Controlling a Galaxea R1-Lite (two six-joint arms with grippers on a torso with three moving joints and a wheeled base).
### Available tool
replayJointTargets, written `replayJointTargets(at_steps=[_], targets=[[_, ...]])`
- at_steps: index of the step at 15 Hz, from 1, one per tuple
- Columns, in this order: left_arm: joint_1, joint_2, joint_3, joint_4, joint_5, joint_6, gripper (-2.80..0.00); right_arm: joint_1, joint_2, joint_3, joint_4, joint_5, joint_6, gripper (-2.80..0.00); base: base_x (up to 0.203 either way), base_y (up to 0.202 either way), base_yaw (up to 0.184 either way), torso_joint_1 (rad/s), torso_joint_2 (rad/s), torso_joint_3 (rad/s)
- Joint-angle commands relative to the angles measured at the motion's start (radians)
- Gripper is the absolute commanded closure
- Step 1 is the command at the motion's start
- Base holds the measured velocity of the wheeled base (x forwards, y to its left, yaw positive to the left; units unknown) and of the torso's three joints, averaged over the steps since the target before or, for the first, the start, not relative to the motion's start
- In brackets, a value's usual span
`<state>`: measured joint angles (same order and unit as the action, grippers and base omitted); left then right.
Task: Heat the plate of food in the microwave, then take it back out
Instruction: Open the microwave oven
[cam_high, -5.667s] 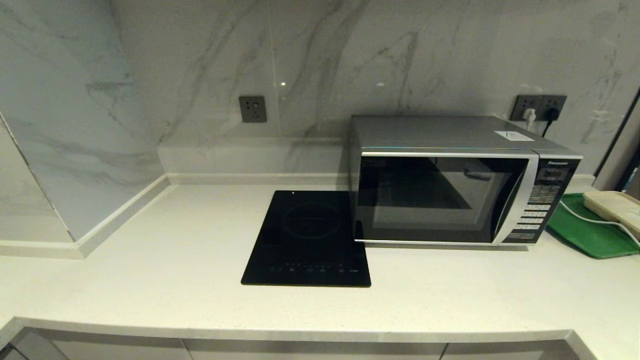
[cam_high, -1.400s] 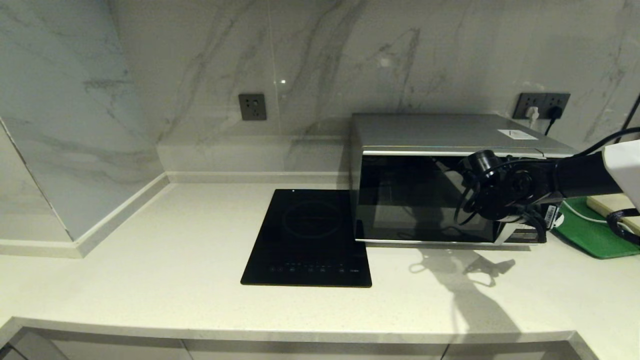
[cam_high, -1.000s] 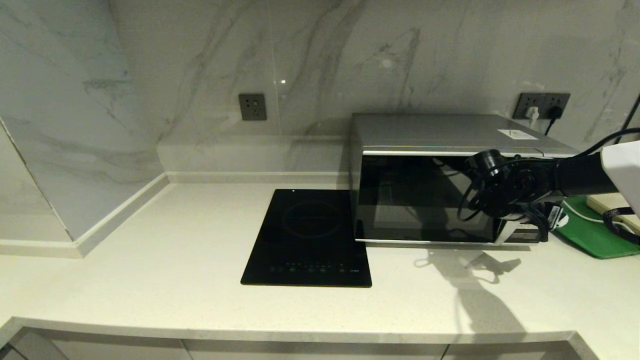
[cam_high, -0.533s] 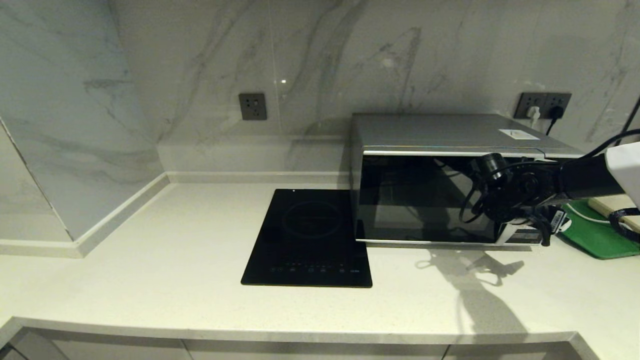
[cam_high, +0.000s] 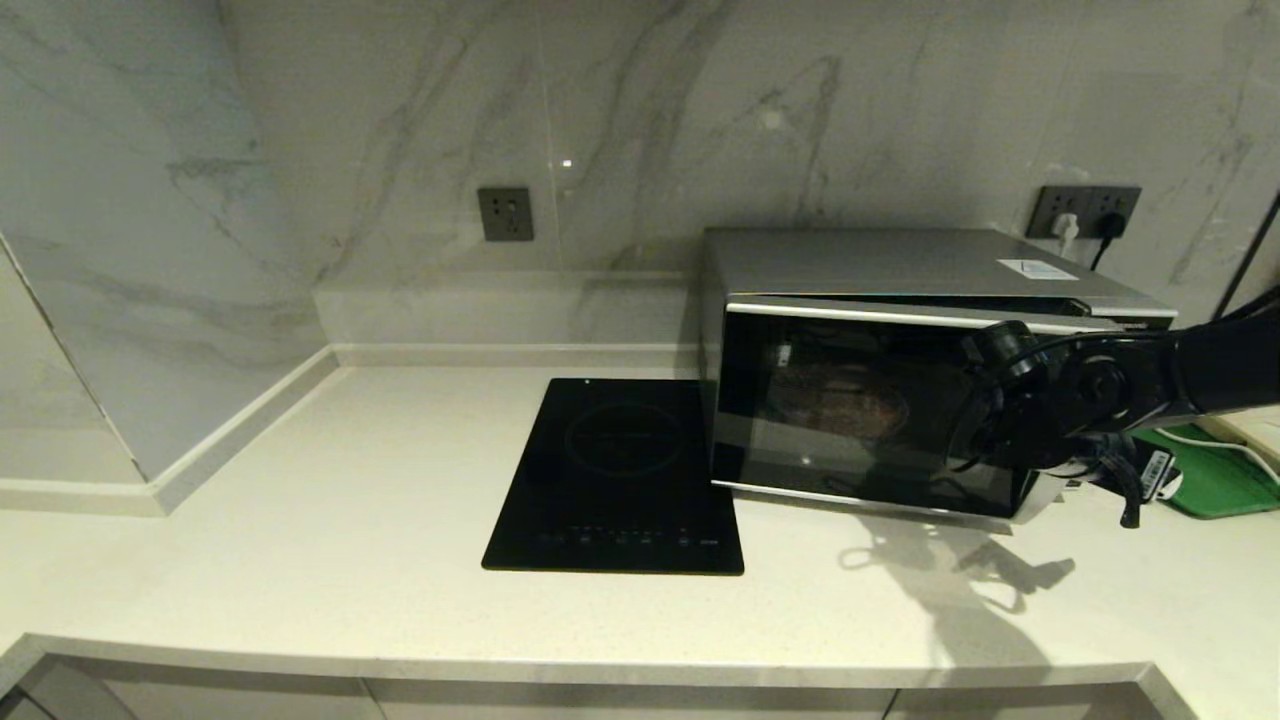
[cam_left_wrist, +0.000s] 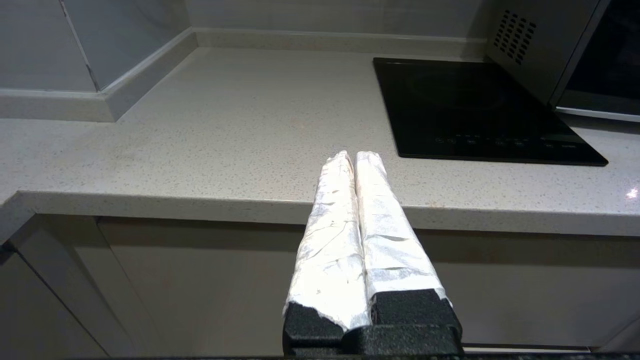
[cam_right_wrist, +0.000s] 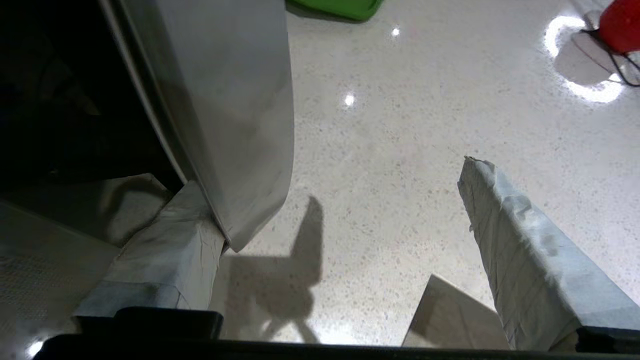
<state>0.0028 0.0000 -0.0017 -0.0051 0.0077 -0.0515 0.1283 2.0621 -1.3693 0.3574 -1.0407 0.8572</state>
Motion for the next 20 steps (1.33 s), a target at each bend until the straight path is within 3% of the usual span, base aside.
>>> replayJointTargets(at_steps=[1, 5, 6, 10, 13, 14, 17, 20], targets=[[0.0, 0.0, 0.0, -0.001, 0.0, -0.001, 0.0, 0.038, -0.02, 0.005, -0.006, 0.053, -0.003, -2.8, 0.0, 0.0, 0.0, 0.0, 0.0, 0.0], [0.0, 0.0, 0.0, -0.001, 0.0, -0.001, 0.0, 0.15, -0.095, 0.013, -0.003, 0.141, -0.028, -2.8, 0.0, 0.0, 0.0, 0.0, 0.0, 0.0], [0.0, 0.0, 0.0, -0.001, 0.0, -0.001, 0.0, 0.185, -0.143, 0.019, 0.006, 0.158, -0.029, 0.0, 0.0, 0.0, 0.0, 0.0, 0.0, 0.0], [0.0, 0.0, 0.0, -0.001, 0.0, -0.001, 0.0, 0.291, -0.401, 0.072, 0.078, 0.262, -0.035, 0.0, 0.0, 0.0, 0.0, 0.0, 0.0, 0.0], [0.0, 0.0, 0.0, -0.001, 0.0, -0.001, 0.0, 0.303, -0.518, 0.026, 0.148, 0.361, -0.057, 0.0, 0.0, 0.0, 0.0, 0.0, 0.0, 0.0], [0.0, 0.0, 0.0, -0.001, 0.0, -0.001, 0.0, 0.287, -0.519, -0.012, 0.152, 0.39, -0.058, 0.0, 0.0, 0.0, 0.0, 0.0, 0.0, 0.0], [0.0, 0.0, 0.0, -0.001, 0.0, -0.001, 0.0, 0.159, -0.489, -0.155, 0.153, 0.675, -0.054, 0.0, 0.0, 0.0, 0.0, 0.0, 0.0, 0.0], [0.0, 0.0, 0.0, -0.001, 0.0, -0.001, 0.0, 0.051, -0.324, -0.307, 0.155, 0.747, -0.022, 0.0, 0.0, 0.0, 0.0, 0.0, 0.0, 0.0]])
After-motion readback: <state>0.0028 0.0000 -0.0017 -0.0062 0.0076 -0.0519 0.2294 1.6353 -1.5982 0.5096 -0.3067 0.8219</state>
